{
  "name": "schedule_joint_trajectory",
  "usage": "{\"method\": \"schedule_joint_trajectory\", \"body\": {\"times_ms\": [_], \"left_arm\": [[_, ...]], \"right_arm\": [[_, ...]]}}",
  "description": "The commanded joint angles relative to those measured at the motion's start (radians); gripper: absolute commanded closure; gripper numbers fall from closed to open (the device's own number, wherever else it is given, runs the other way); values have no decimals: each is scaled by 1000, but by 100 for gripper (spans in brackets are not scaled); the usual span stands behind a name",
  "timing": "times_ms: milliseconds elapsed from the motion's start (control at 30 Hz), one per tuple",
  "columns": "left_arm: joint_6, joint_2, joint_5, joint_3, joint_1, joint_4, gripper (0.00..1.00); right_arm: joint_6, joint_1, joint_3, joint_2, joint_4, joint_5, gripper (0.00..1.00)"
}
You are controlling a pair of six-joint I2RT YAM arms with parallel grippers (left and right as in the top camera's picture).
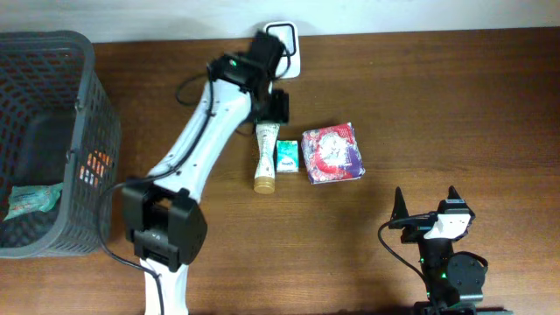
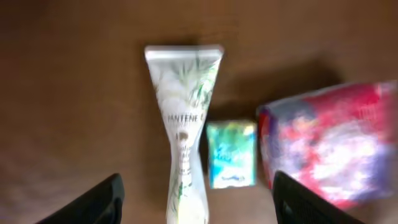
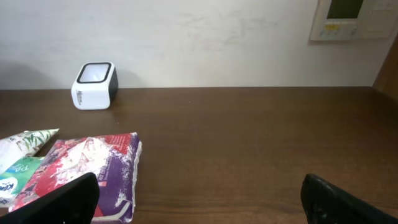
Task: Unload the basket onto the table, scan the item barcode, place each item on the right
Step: 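Place the Pantene tube upright-lying left of the green box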
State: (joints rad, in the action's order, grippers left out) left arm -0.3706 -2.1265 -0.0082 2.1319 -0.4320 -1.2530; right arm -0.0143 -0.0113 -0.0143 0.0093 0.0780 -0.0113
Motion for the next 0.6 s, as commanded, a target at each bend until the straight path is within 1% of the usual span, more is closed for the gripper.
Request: {"method": "schedule_joint_trajectory", "body": {"times_ms": [0,33,67,100,167,200,267,333,433,500,567], "left_arm": [[35,12,-14,298,44,-136,25],[46,12,-18,416,68,-198,13],[80,12,-19,587,115,-286,5],[82,12,-19,653,139,-326,1],[111,12,-19,803,215,-429,1],[181,20,-2,850,266,-435,1],[189,57,10,852,349,-435,1],[190,90,11,851,465,-435,1],[189,100,12,844,613,-435,1],[188,100,12,801,700,-435,0],[178,99,11,707,789,-435,1]], "right_arm": [[6,5,9,-6,3,-8,1],[6,5,9,-6,3,-8,1],[6,4,9,-6,3,-8,1],[6,5,9,-6,3,-8,1],[6,4,9,-6,3,-8,1],[6,5,9,-6,3,-8,1],[6,4,9,-6,3,-8,1],[6,5,9,-6,3,-8,1],[6,4,9,-6,3,-8,1],[6,4,9,-6,3,-8,1],[6,4,9,-6,3,-8,1]]}}
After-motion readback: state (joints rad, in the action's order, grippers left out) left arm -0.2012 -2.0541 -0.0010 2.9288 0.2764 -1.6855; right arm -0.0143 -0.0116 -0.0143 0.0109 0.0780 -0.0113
